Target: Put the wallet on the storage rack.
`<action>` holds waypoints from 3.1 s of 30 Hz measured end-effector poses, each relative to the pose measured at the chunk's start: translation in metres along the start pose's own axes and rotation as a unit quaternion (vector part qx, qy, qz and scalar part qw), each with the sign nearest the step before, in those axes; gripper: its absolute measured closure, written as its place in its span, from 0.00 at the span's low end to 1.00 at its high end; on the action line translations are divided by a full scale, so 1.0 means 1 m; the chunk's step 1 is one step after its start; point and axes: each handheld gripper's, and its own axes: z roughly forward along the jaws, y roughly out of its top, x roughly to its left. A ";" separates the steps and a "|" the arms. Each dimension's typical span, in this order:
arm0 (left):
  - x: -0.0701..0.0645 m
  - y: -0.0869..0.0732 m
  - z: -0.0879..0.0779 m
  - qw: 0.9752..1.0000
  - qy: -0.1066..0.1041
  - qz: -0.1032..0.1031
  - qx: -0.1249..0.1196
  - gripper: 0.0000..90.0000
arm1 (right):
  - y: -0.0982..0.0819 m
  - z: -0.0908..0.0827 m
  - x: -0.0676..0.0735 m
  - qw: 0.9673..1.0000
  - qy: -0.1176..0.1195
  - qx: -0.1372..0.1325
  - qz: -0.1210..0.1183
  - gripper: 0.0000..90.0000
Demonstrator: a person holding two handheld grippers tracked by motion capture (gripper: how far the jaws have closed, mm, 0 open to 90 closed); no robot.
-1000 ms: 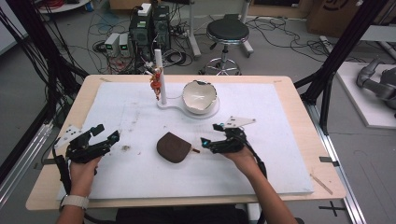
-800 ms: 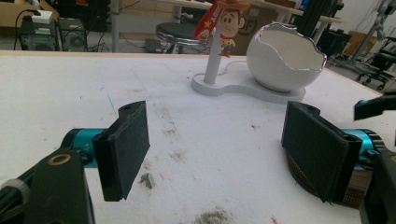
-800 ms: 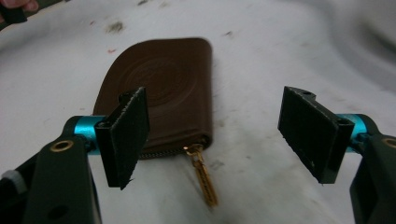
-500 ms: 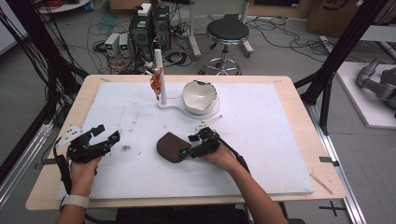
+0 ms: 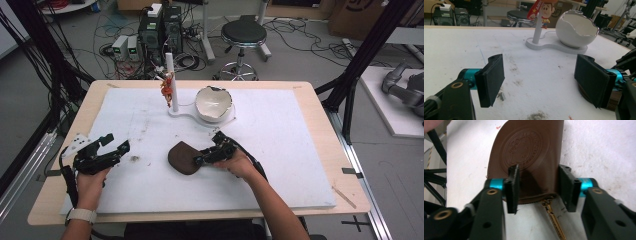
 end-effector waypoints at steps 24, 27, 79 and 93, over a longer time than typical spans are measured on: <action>-0.001 0.001 0.000 1.000 0.000 0.001 -0.001 0.27 | -0.001 -0.043 0.059 0.962 -0.103 -0.083 -0.239 0.78; 0.000 0.001 -0.001 1.000 0.000 -0.002 -0.003 0.27 | -0.002 -0.043 0.060 0.962 -0.091 -0.086 -0.243 0.76; 0.004 0.000 -0.001 1.000 -0.003 -0.009 -0.004 0.27 | 0.069 -0.110 -0.024 0.932 -0.284 -0.160 -0.158 0.77; 0.004 -0.001 0.001 1.000 -0.006 -0.008 -0.001 0.27 | 0.073 -0.080 -0.041 0.922 -0.331 -0.106 -0.172 0.72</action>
